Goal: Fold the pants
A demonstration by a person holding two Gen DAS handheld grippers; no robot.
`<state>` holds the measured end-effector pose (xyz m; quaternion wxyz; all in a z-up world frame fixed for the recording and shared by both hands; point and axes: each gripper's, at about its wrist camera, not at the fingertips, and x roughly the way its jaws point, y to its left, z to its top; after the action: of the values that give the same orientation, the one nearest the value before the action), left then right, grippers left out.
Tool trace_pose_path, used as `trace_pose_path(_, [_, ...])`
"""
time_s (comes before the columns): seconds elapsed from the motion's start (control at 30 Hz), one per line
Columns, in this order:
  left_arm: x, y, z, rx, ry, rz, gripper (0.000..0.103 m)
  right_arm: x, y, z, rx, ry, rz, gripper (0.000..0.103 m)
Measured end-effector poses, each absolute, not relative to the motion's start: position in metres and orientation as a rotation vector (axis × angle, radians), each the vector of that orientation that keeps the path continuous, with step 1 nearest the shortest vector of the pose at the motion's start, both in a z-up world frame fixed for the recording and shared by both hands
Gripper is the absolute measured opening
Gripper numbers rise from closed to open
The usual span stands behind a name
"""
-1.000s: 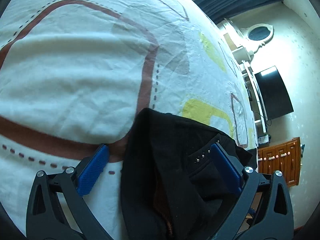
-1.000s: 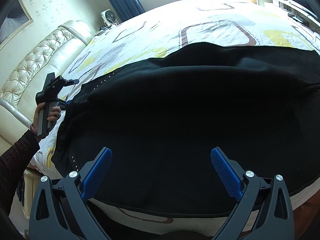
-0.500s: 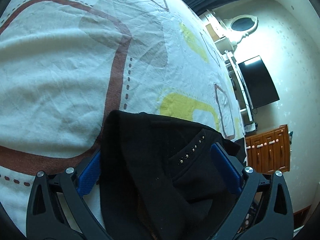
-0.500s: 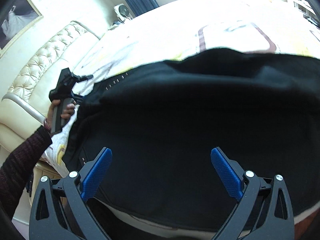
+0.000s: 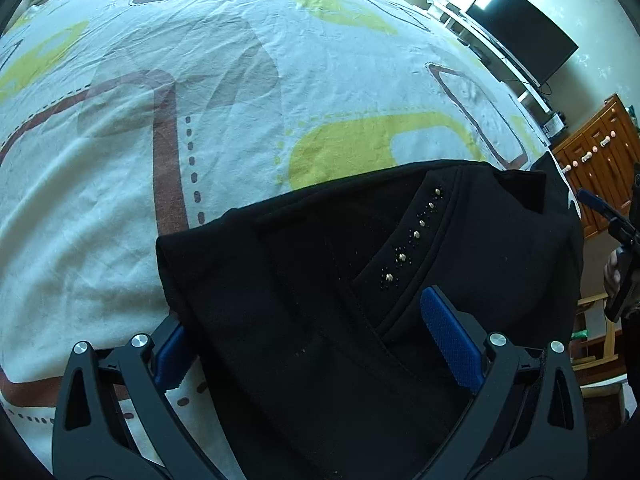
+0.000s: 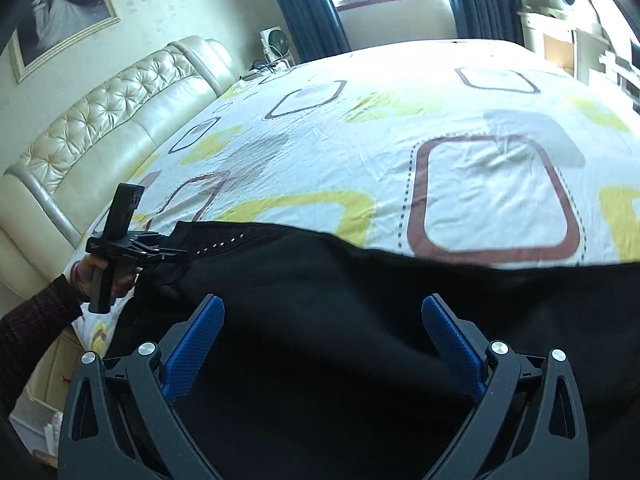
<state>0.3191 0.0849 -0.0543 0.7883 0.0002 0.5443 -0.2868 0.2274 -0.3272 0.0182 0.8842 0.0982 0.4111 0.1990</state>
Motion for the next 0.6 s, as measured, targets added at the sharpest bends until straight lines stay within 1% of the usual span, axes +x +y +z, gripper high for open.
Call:
trace_pose_path(0.07, [0.323, 0.085, -0.052, 0.008, 1.149, -0.561, 0.081, 0.251, -0.326, 0.015, 0.134, 0.862, 0.466, 0.099])
trace_pose_path(0.1, [0.326, 0.088, -0.051, 0.004, 1.138, -0.532, 0.063, 0.263, -0.327, 0.012, 0.108, 0.872, 0.488, 0.099])
trace_pose_path(0.13, [0.331, 0.095, -0.051, -0.029, 1.138, -0.513, 0.050, 0.274, -0.327, 0.008, 0.094, 0.899, 0.508, 0.099])
trace_pose_path(0.17, [0.335, 0.104, -0.051, -0.088, 1.145, -0.513, 0.047, 0.287, -0.332, 0.004, 0.074, 0.939, 0.500, 0.099])
trace_pose_path(0.2, [0.338, 0.112, -0.052, -0.136, 1.145, -0.504, 0.029, 0.300, -0.336, -0.002, 0.059, 0.986, 0.490, 0.099])
trace_pose_path(0.23, [0.342, 0.121, -0.054, -0.182, 1.152, -0.500, 0.021, 0.312, -0.340, -0.009, 0.056, 1.034, 0.504, 0.099])
trace_pose_path(0.3, [0.342, 0.129, -0.055, -0.244, 1.157, -0.521, 0.019, 0.327, -0.351, -0.022, 0.066, 1.106, 0.511, 0.099])
trace_pose_path(0.5, [0.342, 0.117, -0.055, -0.166, 1.139, -0.521, 0.018, 0.334, -0.344, -0.047, -0.108, 1.230, 0.547, 0.097])
trace_pose_path(0.53, [0.343, 0.115, -0.054, -0.155, 1.141, -0.521, 0.018, 0.334, -0.342, -0.052, -0.121, 1.251, 0.558, 0.095])
trace_pose_path(0.57, [0.343, 0.114, -0.055, -0.144, 1.142, -0.521, 0.018, 0.334, -0.339, -0.055, -0.137, 1.267, 0.573, 0.090])
trace_pose_path(0.6, [0.343, 0.113, -0.055, -0.134, 1.141, -0.521, 0.018, 0.334, -0.337, -0.059, -0.163, 1.285, 0.581, 0.061])
